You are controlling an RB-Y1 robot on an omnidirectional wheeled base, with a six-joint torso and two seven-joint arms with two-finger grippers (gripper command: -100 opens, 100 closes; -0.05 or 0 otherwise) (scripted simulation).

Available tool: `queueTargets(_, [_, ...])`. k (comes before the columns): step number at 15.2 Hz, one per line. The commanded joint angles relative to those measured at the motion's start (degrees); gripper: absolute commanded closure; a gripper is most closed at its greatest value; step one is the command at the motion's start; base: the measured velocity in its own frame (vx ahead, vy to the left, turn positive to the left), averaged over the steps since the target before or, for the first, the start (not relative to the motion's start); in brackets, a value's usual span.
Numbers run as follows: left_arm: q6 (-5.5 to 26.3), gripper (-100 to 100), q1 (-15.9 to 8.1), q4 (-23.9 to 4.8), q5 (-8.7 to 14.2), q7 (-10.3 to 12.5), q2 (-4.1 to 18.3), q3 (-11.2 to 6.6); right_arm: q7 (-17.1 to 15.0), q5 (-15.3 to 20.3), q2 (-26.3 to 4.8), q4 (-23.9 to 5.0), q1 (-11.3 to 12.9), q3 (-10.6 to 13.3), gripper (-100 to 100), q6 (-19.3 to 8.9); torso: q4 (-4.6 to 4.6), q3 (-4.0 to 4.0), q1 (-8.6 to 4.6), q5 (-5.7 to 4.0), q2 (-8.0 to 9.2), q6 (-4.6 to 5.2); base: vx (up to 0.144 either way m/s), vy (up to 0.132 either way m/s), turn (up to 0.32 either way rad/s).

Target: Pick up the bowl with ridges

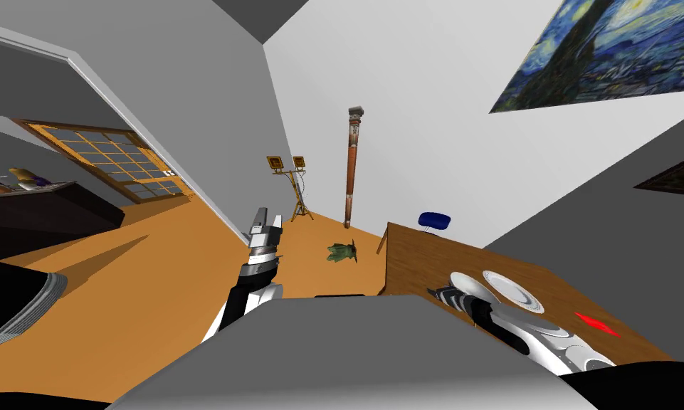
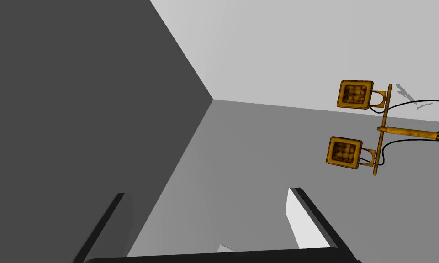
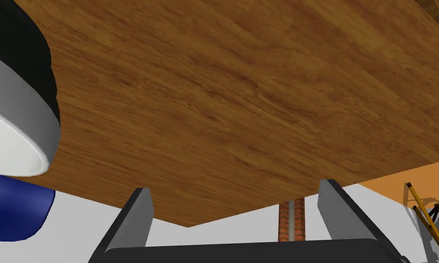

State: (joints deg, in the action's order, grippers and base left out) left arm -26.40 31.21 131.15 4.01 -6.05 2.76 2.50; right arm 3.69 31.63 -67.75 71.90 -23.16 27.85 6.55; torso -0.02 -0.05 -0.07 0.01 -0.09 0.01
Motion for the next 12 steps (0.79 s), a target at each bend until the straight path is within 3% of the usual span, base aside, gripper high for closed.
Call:
queueTargets(1, [0.00, 0, 0.00, 0.00, 0.00, 0.00, 0.00, 0.00, 0.06, 0.72, -0.87, -1.64, 0.14, 1.28, -100, -0.32, 0.00, 0.00, 0.00, 0.00, 0.00, 0.00, 0.042, -0.019, 0.093])
queueTargets(2, [0.00, 0, 0.00, 0.00, 0.00, 0.00, 0.00, 0.00, -0.02, 1.57, -2.04, -3.41, -0.12, 2.69, -100, -0.80, 0.00, 0.00, -0.01, -0.01, 0.00, -0.01, 0.047, -0.022, 0.138])
queueTargets(4, [0.00, 0, 0.00, 0.00, 0.00, 0.00, 0.00, 0.00, -0.02, 1.57, -2.04, -3.41, -0.12, 2.69, -100, -0.80, 0.00, -0.01, -0.02, 0.00, -0.02, -0.02, 0.042, -0.020, 0.079])
queueTargets(7, [0.00, 0, 0.00, 0.00, 0.00, 0.00, 0.00, 0.00, -0.22, 3.78, -4.36, -7.97, -1.08, 6.90, -100, -1.82, 0.00, -0.01, -0.03, -0.01, -0.03, -0.03, 0.059, -0.031, 0.143])
queueTargets(11, [0.00, 0, 0.00, 0.00, 0.00, 0.00, 0.00, -0.01, -0.29, 4.40, -4.72, -9.20, -1.46, 8.27, -100, -2.01, -0.01, -0.04, -0.14, -0.04, -0.07, 0.00, 0.057, -0.051, 0.088])
queueTargets(12, [0.00, 0, 0.01, 0.00, 0.00, 0.00, 0.00, -0.01, -0.35, 4.95, -4.91, -10.27, -1.85, 9.59, -100, -2.14, 0.00, -0.01, -0.08, -0.04, -0.02, 0.01, 0.032, -0.021, 0.046])
